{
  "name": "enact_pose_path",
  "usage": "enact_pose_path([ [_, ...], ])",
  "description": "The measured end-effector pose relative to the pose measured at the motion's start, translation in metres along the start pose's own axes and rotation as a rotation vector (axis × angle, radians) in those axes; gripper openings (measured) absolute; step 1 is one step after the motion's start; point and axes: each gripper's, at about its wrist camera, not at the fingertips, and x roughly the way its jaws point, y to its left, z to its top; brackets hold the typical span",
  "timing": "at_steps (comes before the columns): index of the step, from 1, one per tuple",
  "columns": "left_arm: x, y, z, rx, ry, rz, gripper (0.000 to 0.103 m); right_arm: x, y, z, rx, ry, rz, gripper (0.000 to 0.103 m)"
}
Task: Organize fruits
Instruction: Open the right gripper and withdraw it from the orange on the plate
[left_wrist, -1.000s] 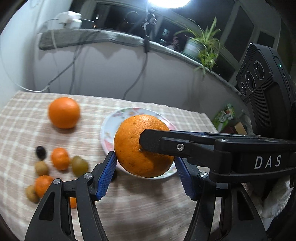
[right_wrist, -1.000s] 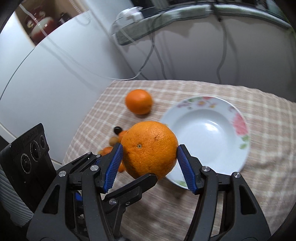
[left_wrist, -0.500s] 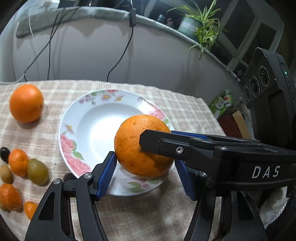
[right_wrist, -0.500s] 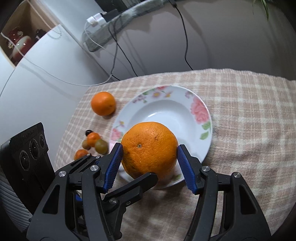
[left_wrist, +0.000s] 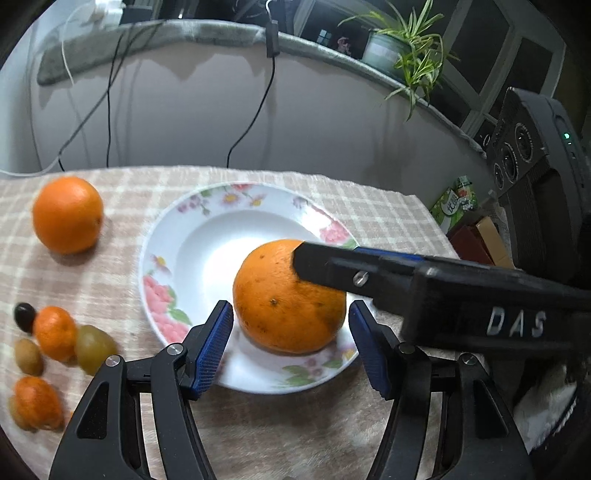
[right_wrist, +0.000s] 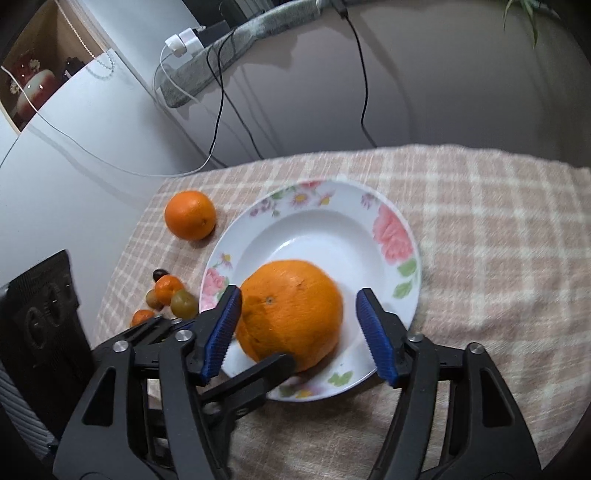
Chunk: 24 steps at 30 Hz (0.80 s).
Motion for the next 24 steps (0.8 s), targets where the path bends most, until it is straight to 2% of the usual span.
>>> enact_pose_path([
  [8,-0.027,0.027,-0.005,-0.025,-0.046,0.043,0.065,-0.024,-0.015,0.001,0.033,-0.078,-0.039,0.079],
  [21,-0.088,0.070,-0.029,-0.074,-0.162,0.139,0.065,-0.049,-0.031,-0.022,0.057,-0.154,-0.076,0.079],
  [24,-0.100,0.082,-0.035,-0.092,-0.187,0.177,0.065,-0.048,-0.031,-0.024,0.028,-0.172,-0.120,0.079],
])
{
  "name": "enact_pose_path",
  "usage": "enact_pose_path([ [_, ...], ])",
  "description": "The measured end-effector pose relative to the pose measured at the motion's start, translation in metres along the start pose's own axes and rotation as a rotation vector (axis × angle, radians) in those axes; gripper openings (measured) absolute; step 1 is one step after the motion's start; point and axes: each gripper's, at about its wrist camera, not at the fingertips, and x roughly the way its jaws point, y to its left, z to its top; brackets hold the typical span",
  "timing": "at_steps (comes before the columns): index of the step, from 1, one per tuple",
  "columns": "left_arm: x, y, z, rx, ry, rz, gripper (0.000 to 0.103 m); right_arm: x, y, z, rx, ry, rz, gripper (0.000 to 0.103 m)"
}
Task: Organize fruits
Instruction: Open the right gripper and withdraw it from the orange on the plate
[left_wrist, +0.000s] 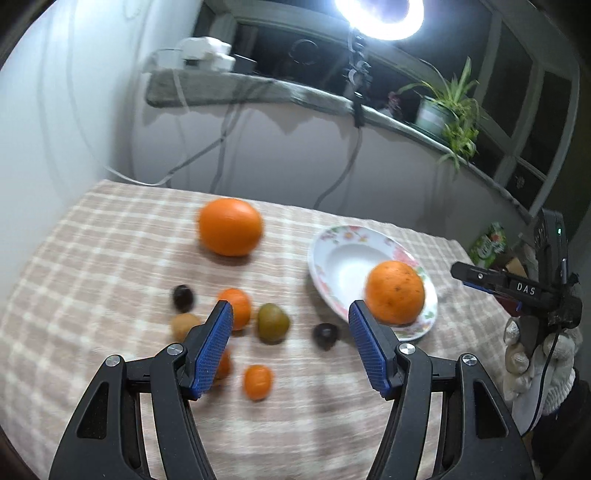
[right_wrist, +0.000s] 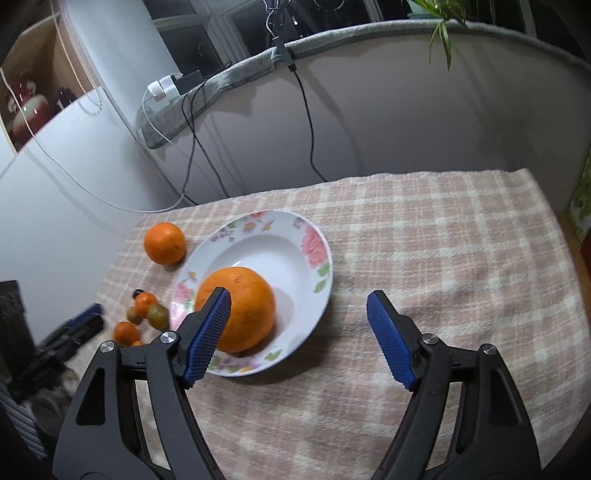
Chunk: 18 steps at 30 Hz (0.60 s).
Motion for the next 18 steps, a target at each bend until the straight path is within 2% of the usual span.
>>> enact_pose_path([
  [5,-0.012,0.029,-0.010,-0.021,-0.019,0.075,0.065,0.007,-0.010,-0.009,0.010,0.004,-0.032,0.079],
  [9,-0.019,0.054,-0.020,-0.048,-0.012,0.123,0.065,-0.001,-0.006,-0.018,-0.013,-0.030,-0.047,0.079],
  [14,-0.022,0.078,-0.028,-0.077,0.006,0.153,0.065,-0.009,0.018,-0.020,-0.079,-0.059,-0.029,0.079],
  [18,-0.021,0.085,-0.025,-0.089,0.007,0.146,0.065,-0.009,0.047,-0.015,-0.148,-0.055,0.010,0.079],
])
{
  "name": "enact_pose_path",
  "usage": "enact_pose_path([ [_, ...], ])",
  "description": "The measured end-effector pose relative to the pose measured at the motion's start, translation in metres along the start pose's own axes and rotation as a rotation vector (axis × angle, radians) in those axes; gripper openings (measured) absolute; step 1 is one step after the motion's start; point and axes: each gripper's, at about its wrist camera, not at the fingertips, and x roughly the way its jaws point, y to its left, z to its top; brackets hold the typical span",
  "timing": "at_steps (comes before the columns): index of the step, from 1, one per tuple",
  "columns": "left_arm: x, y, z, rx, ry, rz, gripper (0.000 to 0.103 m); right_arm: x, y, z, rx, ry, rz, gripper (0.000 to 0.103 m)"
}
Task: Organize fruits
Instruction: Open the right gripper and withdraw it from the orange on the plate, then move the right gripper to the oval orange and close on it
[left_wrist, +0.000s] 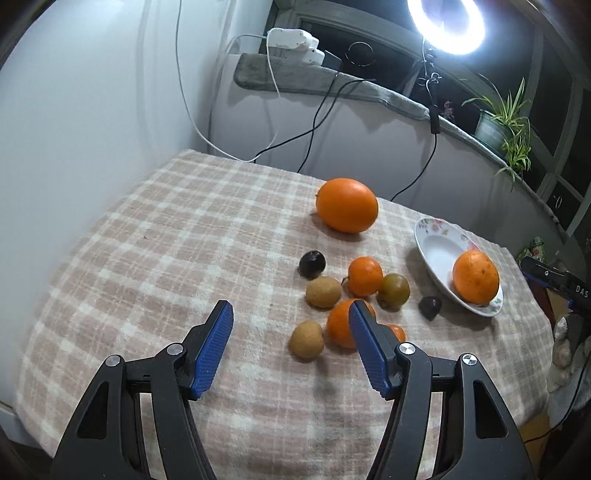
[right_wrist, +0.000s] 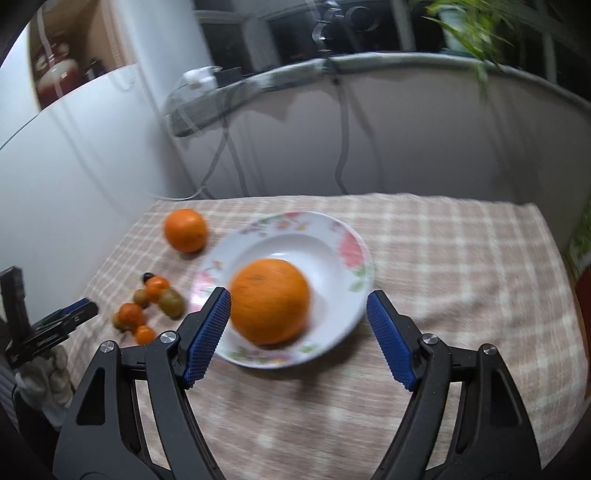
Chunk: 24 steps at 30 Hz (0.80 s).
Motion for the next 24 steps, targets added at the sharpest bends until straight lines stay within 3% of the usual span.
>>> enact_pose_path([
  [7,0.011,0.002,0.018,0.002,0.002,-0.027,0.065,0.021,0.035,0.023,-0.044,0.035,0.080,0.080],
  [10,0.017,0.001,0.027,0.005,0.011,-0.049,0.065,0.034,0.045,0.031,-0.061,0.050,0.086,0.086],
  [14,0.026,-0.001,0.038,0.010,0.019,-0.072,0.072,0.048,0.057,0.043,-0.084,0.077,0.106,0.087],
  [17,0.036,-0.003,0.047,0.003,0.035,-0.101,0.073,0.064,0.064,0.053,-0.070,0.117,0.144,0.093],
  [24,0.067,-0.013,0.065,-0.010,0.098,-0.177,0.073,0.102,0.075,0.078,-0.027,0.195,0.209,0.093],
])
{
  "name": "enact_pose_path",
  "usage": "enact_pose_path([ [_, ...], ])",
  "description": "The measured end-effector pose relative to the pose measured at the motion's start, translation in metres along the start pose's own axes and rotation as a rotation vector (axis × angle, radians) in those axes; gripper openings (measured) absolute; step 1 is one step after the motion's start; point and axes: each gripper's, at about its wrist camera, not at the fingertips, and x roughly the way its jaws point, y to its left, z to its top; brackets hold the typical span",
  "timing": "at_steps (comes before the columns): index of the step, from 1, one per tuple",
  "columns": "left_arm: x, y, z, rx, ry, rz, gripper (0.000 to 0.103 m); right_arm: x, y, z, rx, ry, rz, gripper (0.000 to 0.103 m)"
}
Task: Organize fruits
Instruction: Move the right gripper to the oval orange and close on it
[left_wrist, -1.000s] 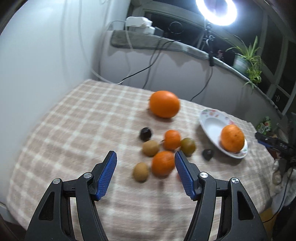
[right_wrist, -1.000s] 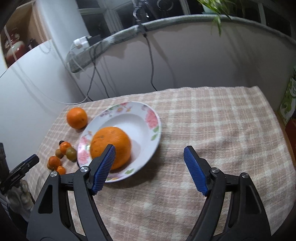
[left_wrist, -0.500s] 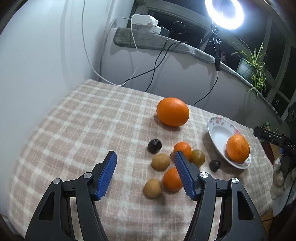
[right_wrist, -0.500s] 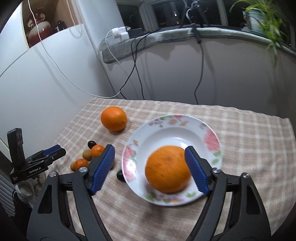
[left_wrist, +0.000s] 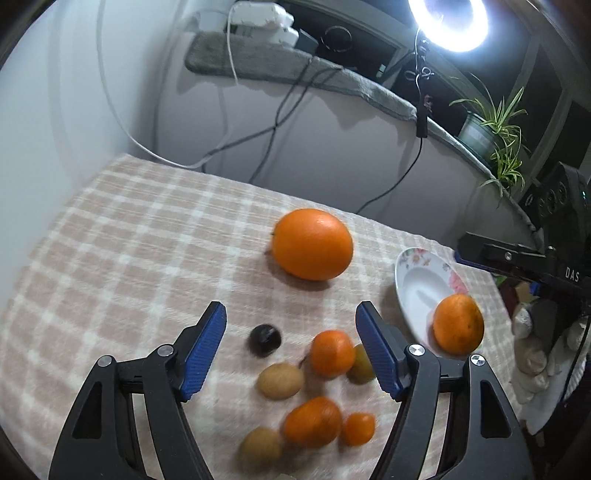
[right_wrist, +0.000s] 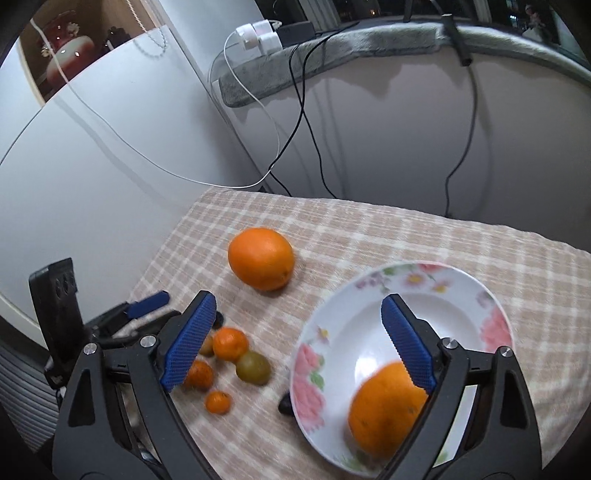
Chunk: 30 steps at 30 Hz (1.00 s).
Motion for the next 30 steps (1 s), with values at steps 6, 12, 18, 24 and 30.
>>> enact_pose_path([
  [6,0.024,-0.003,0.013,-0.022,0.034,-0.038,0.073,0.033,-0.001,0.017,0.055,0.066,0.060,0.093],
  [12,0.041,-0.005,0.024,-0.025,0.055,-0.046,0.073,0.061,0.003,0.029,0.077,0.117,0.090,0.093],
  [18,0.059,0.004,0.031,-0.079,0.089,-0.090,0.073,0.089,0.008,0.040,0.084,0.171,0.113,0.093],
  [24,0.068,0.007,0.035,-0.103,0.105,-0.116,0.073,0.113,0.008,0.044,0.094,0.221,0.111,0.093],
  [30,0.075,0.004,0.041,-0.103,0.121,-0.119,0.073,0.128,0.012,0.048,0.080,0.252,0.112,0.085],
])
